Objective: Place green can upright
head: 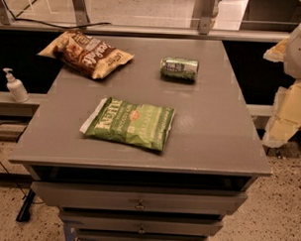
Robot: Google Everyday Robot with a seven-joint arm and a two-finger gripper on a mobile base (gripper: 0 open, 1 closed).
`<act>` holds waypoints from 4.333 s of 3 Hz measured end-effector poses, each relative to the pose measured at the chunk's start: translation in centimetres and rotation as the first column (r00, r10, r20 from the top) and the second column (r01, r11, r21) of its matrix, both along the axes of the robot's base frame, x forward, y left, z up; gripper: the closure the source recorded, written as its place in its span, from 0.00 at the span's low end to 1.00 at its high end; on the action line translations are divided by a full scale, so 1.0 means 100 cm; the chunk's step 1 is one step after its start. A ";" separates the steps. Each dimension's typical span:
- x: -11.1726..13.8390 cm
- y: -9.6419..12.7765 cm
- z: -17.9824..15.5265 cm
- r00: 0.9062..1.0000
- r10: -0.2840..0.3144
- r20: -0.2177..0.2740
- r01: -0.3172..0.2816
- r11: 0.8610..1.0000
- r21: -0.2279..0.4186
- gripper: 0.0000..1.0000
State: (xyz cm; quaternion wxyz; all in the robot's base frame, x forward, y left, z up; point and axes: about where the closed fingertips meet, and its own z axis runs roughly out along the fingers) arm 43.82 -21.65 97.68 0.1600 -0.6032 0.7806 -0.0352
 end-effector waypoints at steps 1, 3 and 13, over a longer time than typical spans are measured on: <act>0.000 0.000 0.000 1.000 0.000 0.000 0.000 1.000 0.000 0.00; 0.043 0.003 -0.017 0.999 0.006 0.045 -0.008 0.999 0.036 0.00; 0.309 0.137 -0.116 0.997 0.031 -0.073 -0.015 0.976 0.216 0.18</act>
Offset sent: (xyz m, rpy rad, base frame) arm 0.0223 0.0010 -0.0112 0.0359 -0.0259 0.0136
